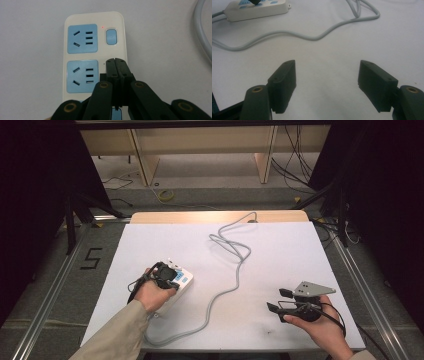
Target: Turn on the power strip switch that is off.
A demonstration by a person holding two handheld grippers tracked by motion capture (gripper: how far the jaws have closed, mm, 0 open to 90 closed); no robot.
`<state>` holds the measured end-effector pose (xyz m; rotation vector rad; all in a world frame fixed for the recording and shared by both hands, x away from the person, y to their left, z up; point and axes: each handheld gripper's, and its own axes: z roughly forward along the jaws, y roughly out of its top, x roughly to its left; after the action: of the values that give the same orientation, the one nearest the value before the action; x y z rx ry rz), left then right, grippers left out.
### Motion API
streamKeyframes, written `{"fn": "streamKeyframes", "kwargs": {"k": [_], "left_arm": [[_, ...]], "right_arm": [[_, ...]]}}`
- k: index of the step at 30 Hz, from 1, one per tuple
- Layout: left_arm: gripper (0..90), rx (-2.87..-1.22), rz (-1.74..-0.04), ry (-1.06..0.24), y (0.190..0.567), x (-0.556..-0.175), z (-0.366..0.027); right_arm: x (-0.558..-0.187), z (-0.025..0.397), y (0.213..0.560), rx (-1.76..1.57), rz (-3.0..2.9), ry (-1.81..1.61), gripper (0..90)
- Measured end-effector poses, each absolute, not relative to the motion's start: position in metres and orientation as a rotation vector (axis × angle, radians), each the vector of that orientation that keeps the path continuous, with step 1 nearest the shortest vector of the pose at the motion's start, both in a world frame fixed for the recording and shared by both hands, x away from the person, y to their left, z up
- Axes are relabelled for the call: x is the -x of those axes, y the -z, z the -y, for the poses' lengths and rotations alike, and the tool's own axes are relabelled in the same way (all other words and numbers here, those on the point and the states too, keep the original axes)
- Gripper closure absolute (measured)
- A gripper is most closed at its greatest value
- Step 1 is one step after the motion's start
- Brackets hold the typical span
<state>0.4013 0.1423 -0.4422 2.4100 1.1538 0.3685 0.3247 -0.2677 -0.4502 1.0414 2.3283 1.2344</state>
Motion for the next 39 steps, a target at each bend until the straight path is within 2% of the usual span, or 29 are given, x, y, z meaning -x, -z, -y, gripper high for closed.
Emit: {"fn": "streamKeyframes", "kwargs": {"k": [39], "left_arm": [[90.0,-2.492,-1.186,-0.344,0.4388,-0.4092,-0.1335]], "right_arm": [[-0.3250,0.2672,0.4507,-1.040,-2.335,-1.231,31.3]]}}
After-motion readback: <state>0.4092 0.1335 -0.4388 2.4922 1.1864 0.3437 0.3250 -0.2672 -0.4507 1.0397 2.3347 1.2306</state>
